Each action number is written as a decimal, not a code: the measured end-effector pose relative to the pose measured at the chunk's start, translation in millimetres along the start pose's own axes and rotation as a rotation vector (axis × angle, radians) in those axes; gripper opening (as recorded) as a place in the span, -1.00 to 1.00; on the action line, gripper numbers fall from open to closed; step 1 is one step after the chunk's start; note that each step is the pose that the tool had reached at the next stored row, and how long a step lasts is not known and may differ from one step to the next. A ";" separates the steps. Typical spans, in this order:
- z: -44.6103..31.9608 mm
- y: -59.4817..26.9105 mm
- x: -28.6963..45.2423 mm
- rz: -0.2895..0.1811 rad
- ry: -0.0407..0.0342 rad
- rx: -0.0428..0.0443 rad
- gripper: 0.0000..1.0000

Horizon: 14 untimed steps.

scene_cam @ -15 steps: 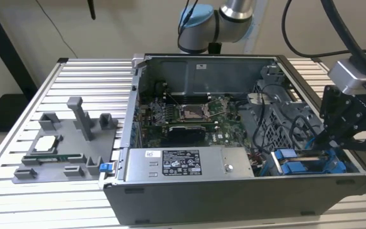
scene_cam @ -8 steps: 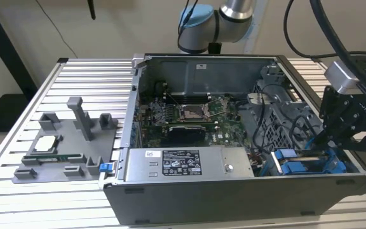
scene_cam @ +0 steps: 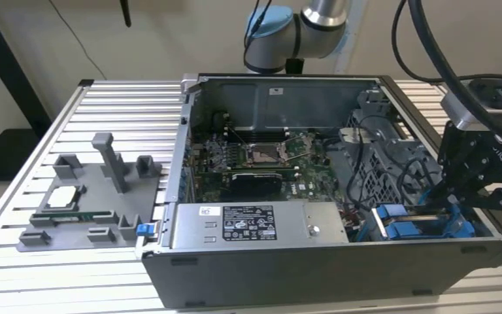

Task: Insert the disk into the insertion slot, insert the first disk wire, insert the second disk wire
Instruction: 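Insert the first disk wire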

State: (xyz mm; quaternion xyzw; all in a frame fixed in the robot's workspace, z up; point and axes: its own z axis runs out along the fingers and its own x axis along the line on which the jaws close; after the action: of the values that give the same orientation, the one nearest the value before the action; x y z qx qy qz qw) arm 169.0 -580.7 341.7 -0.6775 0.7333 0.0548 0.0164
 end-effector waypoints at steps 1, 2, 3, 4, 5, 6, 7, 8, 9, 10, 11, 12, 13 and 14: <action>0.2 0.0 0.0 0.004 -0.0002 0.0003 -1.00; 0.2 0.0 0.1 0.005 -0.0001 0.0005 -1.00; 0.2 0.0 0.0 0.005 -0.0001 0.0006 -1.00; 0.4 0.0 0.0 0.006 -0.0004 0.0006 -1.00; 0.4 0.0 0.1 0.006 -0.0005 0.0006 -1.00; 0.4 0.0 0.0 0.007 -0.0005 0.0007 -1.00; 0.4 0.0 0.0 0.008 -0.0006 0.0008 -1.00; 0.4 0.0 0.0 0.008 -0.0006 0.0008 -1.00; 0.4 0.0 0.1 0.008 -0.0005 0.0008 -1.00; 0.5 0.0 0.1 0.008 -0.0005 0.0008 -1.00; 0.6 0.0 0.0 0.008 -0.0005 0.0010 -1.00; 0.6 0.0 0.1 0.008 -0.0005 0.0011 -1.00; 0.7 -0.1 0.1 0.008 -0.0007 0.0013 -1.00; 0.7 0.0 0.1 0.008 -0.0007 0.0015 -1.00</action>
State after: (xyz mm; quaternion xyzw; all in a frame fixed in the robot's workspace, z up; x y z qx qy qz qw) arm 169.0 -580.7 341.0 -0.6747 0.7359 0.0545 0.0170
